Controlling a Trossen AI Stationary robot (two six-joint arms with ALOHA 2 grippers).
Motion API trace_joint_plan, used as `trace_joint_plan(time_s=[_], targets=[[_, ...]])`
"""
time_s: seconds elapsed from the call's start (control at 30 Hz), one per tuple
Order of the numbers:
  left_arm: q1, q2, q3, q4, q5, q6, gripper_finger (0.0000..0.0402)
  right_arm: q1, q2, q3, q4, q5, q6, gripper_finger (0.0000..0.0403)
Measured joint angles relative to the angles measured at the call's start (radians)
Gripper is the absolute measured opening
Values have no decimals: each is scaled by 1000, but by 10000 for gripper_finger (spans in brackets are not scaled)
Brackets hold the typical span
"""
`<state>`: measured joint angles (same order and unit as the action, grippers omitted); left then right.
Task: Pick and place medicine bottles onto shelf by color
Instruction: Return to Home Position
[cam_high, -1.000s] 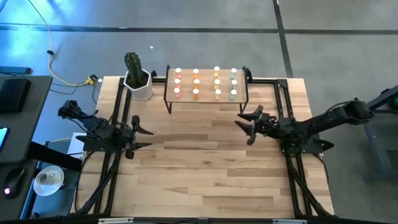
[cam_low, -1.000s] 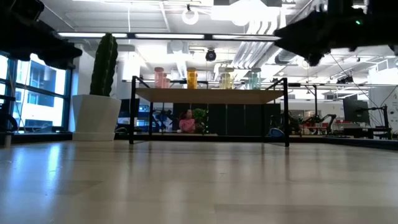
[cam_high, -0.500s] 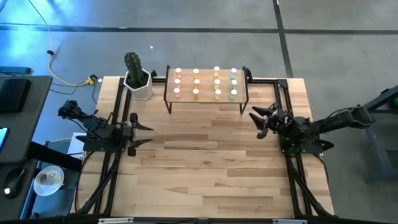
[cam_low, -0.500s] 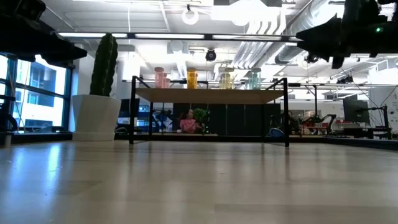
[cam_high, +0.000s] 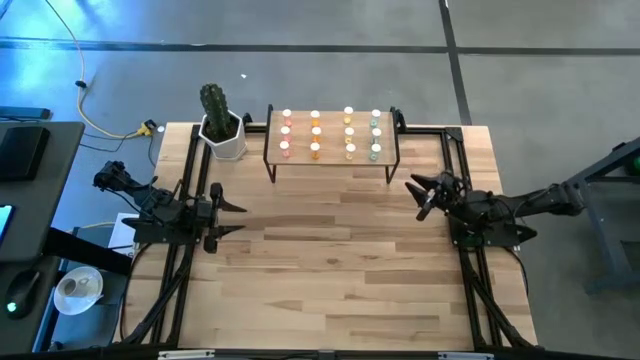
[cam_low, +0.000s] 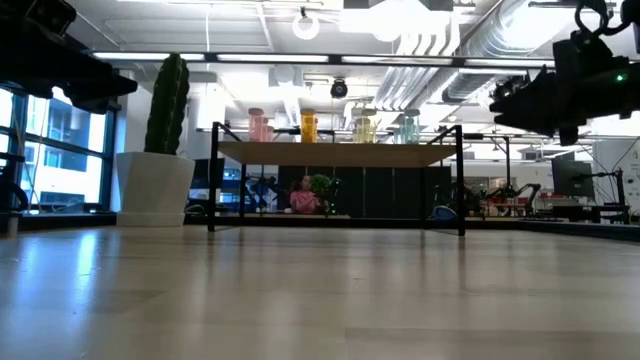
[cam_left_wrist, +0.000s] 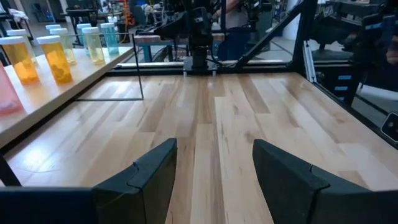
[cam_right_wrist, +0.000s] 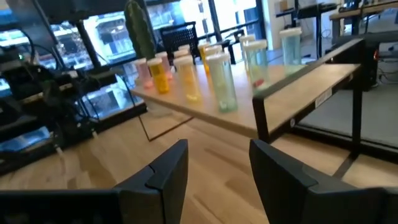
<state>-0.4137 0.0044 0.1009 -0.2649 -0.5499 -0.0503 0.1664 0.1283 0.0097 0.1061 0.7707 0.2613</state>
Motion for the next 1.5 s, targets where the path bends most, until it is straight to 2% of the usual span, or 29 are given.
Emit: trace_joint_plan(time_s=[0.17,1.5], targets=[[0,0,0,0,0,11,200,0,-37,0,-36,0,-8,163],[0,0,0,0,0,9,200,0,-37,-1,-36,1,0,163]])
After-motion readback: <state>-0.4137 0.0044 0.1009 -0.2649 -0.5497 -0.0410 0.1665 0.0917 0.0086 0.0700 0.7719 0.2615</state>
